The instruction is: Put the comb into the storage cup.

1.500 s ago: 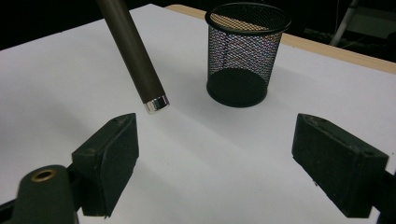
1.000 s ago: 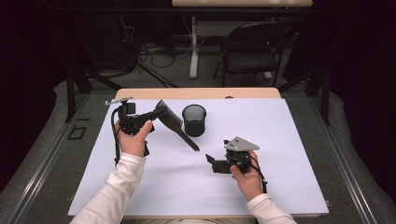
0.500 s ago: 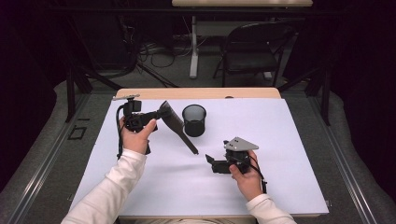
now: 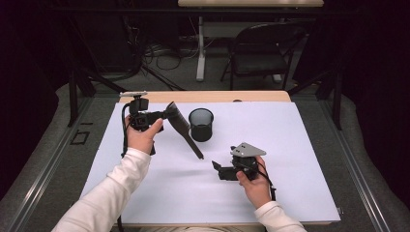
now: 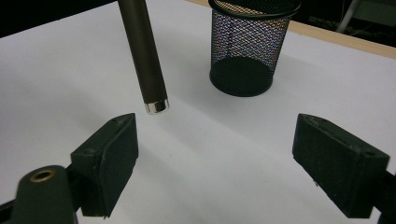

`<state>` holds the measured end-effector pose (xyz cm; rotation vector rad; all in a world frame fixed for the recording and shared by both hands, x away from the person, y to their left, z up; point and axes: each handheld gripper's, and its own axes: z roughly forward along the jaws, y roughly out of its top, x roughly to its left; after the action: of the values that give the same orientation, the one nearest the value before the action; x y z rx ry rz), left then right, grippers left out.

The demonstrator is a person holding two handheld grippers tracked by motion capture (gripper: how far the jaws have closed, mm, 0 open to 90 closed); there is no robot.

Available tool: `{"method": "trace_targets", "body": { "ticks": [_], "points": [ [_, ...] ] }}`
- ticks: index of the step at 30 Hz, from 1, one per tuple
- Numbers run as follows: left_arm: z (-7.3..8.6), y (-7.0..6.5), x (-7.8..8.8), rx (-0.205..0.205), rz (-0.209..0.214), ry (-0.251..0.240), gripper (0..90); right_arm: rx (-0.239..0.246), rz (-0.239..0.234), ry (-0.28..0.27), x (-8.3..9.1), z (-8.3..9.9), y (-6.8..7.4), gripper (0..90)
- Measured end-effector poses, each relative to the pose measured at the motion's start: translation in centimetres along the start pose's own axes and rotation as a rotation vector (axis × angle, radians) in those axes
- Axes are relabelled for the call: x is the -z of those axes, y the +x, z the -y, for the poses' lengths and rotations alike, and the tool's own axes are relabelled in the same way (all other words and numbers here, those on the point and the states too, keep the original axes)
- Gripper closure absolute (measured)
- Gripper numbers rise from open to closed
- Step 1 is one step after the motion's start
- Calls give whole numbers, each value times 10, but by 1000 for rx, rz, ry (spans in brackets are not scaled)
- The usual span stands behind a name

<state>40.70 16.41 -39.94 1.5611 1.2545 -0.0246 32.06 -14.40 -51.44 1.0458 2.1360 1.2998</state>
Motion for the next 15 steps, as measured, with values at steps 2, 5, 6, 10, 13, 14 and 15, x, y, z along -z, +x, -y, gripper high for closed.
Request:
{"method": "trace_targets", "body": {
  "ticks": [2,5,6,10,13,14,15],
  "points": [
    [-2,-2,0,-8,-10,6,839,2,1,-1,0,0,0,142],
    [-5,-4,-1,-9,-17,11,839,3,-1,0,0,0,0,143],
    [-6,-4,-1,-12,-22,14,839,5,-2,0,0,0,0,143],
    [-10,-7,-2,-21,-35,20,839,7,-2,2,-1,0,1,143],
    [-13,-9,-3,-27,-46,26,839,5,-2,1,-1,0,1,143],
    [-15,-9,-3,-24,-47,25,839,6,-2,1,-1,0,1,143],
    [-16,-10,-3,-25,-51,26,839,5,-2,2,-1,0,0,142]
  ]
}}
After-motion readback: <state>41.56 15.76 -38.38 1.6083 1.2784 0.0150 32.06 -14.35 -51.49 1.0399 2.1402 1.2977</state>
